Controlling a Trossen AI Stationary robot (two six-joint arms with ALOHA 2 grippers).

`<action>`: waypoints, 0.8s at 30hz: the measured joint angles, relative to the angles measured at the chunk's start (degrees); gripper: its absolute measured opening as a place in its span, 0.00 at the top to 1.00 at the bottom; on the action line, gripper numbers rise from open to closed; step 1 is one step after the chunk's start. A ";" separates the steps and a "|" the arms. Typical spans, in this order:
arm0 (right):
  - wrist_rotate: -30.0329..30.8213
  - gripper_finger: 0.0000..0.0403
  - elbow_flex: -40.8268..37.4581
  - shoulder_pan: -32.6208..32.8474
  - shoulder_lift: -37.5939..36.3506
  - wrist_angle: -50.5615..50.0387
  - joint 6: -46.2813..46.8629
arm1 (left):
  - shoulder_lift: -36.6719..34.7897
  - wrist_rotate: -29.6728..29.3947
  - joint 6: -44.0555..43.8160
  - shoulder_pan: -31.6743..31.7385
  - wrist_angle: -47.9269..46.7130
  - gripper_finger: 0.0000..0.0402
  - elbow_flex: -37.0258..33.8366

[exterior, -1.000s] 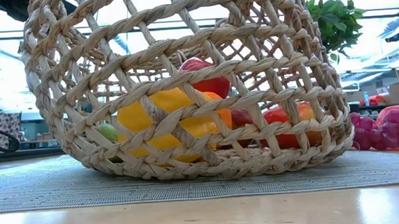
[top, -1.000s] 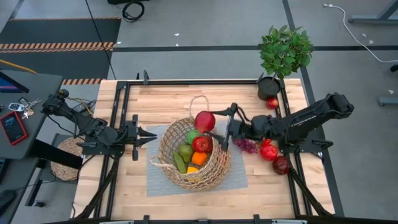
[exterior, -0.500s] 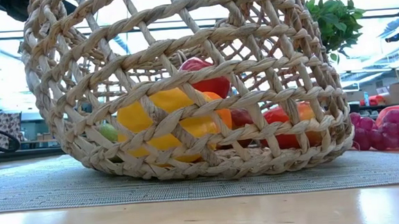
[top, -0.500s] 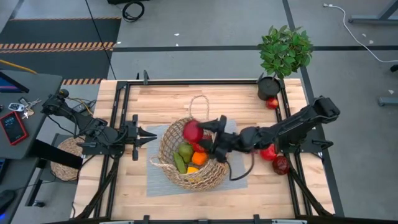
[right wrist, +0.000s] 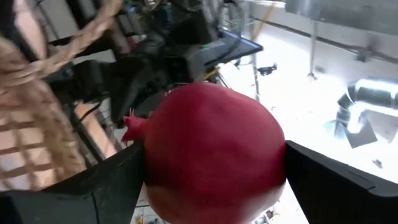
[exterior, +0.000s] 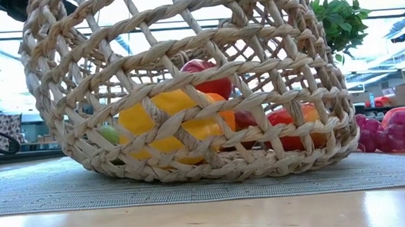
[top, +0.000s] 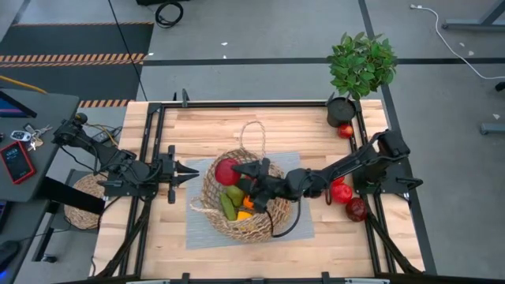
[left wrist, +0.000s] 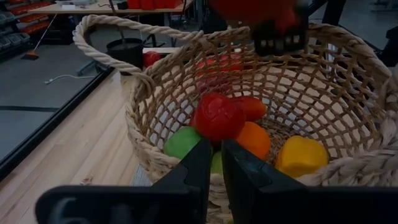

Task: Build produce basket
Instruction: Put the pomegranate into the basket

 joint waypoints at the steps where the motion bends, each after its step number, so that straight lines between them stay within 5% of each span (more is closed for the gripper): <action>1: -0.43 0.11 0.01 -0.11 0.42 -0.29 -0.63 | 0.00 0.00 0.00 0.01 -0.01 0.88 0.00; 14: -4.86 0.11 0.25 -4.09 0.70 -0.38 4.07 | 0.00 -0.02 0.00 0.00 0.01 0.88 0.00; 24: -8.79 0.11 0.25 -6.91 0.70 -12.22 14.84 | -0.02 -0.02 0.00 0.00 0.01 0.88 0.00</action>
